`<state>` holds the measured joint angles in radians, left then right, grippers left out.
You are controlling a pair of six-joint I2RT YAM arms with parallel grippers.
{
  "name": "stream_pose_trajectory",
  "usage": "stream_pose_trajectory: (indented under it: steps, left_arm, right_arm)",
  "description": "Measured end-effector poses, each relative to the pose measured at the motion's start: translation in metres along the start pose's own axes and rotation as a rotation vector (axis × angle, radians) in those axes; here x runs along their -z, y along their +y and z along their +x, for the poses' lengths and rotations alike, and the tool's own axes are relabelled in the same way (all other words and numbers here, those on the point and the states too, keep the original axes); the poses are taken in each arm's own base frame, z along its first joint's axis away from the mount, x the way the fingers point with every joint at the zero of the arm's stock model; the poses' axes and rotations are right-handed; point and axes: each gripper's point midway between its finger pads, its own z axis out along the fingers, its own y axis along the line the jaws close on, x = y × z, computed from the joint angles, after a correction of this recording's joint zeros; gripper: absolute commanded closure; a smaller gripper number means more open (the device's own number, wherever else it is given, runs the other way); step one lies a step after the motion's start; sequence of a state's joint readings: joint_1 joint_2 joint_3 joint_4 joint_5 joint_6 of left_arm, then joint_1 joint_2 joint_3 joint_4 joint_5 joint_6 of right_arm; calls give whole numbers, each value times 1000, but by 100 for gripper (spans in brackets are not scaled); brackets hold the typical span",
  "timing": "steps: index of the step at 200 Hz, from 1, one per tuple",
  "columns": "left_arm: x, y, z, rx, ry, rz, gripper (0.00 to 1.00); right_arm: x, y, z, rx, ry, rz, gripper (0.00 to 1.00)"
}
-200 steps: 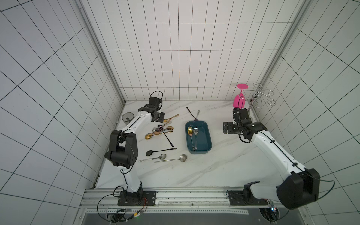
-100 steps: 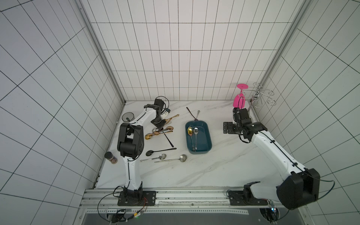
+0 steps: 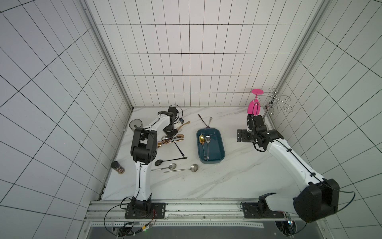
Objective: Put the spoon into the storage box
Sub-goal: Pick up the spoon from the center of the board.
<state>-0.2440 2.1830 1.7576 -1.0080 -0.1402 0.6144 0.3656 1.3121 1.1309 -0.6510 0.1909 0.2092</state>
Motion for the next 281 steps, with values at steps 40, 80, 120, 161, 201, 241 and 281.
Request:
stream_pose_trajectory:
  steps: [40, 80, 120, 161, 201, 241, 281]
  left_arm:
    - [-8, 1, 1, -11, 18, -1, 67]
    - [-9, 7, -1, -21, 19, -14, 72]
    - [-10, 12, 1, -19, 22, -19, 77]
    - [-18, 10, 5, -30, 43, -7, 89]
    - [-17, 6, 7, -31, 52, 10, 100]
    - [-16, 2, 9, -34, 62, 24, 100]
    - [15, 6, -3, -39, -2, -20, 100]
  right_arm:
    - [0, 0, 0, 0, 0, 0, 2]
    - [0, 0, 0, 0, -1, 0, 1]
    - [0, 0, -1, 0, -3, -1, 2]
    - [0, 0, -1, 0, -3, 0, 1]
    - [0, 0, -1, -1, -3, 0, 1]
    - [0, 0, -1, -1, -3, 0, 1]
    - [0, 0, -1, -1, -3, 0, 1]
